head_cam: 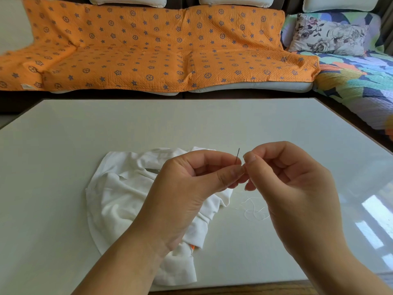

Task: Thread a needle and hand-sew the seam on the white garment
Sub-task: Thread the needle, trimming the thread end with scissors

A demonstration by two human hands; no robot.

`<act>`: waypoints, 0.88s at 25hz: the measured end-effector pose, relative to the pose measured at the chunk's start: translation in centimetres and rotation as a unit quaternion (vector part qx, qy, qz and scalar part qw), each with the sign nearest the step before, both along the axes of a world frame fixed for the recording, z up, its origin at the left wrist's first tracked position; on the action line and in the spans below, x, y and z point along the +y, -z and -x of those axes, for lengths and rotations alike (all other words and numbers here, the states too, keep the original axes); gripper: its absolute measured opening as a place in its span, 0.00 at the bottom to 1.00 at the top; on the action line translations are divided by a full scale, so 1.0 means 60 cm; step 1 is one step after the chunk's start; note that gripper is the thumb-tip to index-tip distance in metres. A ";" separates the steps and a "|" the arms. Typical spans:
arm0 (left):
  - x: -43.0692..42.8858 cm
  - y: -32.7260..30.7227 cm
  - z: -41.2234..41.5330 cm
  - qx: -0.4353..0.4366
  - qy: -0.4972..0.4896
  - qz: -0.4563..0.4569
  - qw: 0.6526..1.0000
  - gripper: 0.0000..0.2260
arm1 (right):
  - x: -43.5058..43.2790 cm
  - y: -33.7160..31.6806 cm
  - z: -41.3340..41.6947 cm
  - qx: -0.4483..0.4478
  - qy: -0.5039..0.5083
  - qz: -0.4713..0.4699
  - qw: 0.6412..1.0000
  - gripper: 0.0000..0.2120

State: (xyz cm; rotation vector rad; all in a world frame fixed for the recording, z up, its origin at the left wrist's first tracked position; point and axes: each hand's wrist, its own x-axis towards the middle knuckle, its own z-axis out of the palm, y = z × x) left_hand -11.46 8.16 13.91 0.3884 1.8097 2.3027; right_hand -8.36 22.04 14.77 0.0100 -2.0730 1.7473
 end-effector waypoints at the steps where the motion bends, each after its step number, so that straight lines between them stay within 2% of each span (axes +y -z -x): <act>1: 0.000 0.000 0.000 0.000 0.000 0.001 1.000 0.09 | 0.000 0.000 0.000 0.000 -0.001 -0.002 1.000 0.09; 22: -0.001 0.000 0.001 0.009 -0.008 0.016 1.000 0.10 | -0.003 -0.004 0.001 -0.002 -0.014 0.019 1.000 0.06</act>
